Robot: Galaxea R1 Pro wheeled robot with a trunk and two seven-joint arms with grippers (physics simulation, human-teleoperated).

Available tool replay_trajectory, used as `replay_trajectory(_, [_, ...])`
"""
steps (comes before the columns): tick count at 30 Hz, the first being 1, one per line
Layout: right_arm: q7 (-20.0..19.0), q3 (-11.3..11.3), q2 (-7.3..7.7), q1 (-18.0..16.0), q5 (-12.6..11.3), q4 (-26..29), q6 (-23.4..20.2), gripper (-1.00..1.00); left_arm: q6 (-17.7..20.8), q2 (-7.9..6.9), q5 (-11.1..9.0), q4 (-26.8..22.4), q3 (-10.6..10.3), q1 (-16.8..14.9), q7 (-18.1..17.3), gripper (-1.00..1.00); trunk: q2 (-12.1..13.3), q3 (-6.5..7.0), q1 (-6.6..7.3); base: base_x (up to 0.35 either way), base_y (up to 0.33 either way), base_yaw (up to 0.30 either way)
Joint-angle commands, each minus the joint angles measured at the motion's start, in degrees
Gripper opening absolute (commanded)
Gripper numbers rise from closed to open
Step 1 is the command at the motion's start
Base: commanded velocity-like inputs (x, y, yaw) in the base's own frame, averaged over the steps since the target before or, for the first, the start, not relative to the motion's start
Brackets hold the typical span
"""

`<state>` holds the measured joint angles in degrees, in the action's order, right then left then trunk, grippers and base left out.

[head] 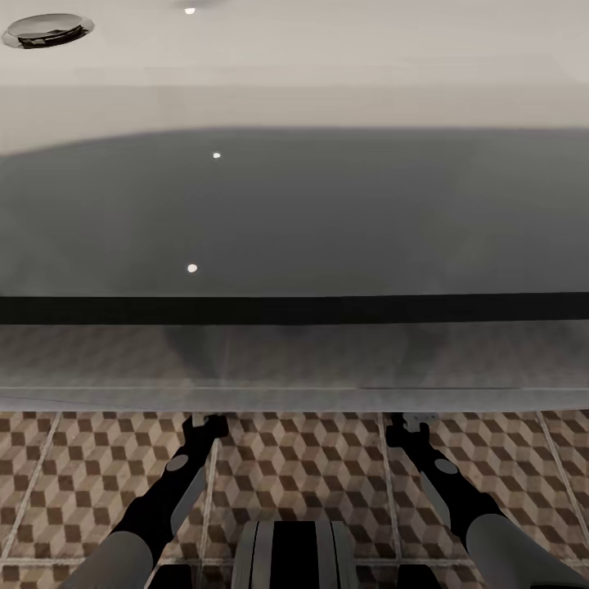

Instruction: Take the four mousetraps from the cabinet in the bathroom and place them on the bathroom floor. Make sure all four end up on the same floor surface, and ensure that at least two of them are either under or directly next to the same bathroom sink.

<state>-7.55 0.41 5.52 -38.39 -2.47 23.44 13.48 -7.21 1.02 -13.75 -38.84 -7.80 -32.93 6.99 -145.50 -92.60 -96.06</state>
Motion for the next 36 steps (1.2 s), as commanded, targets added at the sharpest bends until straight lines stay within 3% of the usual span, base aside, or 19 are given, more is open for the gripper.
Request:
replay_trajectory(1, [-0.3,0.0,0.02,0.0,-0.3,-0.1,0.2,-1.00,-0.2,-0.06,-0.4,0.0,-0.4,-0.1,0.6,-1.00,0.0,-0.03,0.01,0.000,0.000,0.000])
replay_trajectory(24, [-0.3,-0.1,0.23,0.0,-0.3,-0.1,0.3,-1.00,-0.1,0.37,-0.2,0.2,-0.4,-0.8,0.3,-1.00,0.0,-0.03,0.01,0.000,0.000,0.000])
replay_trajectory(36, [0.6,-0.3,2.74,0.0,-0.4,0.0,0.8,-1.00,-0.2,0.48,-0.2,0.5,-0.4,-0.8,0.3,-1.00,0.0,-0.03,0.01,0.000,0.000,0.000])
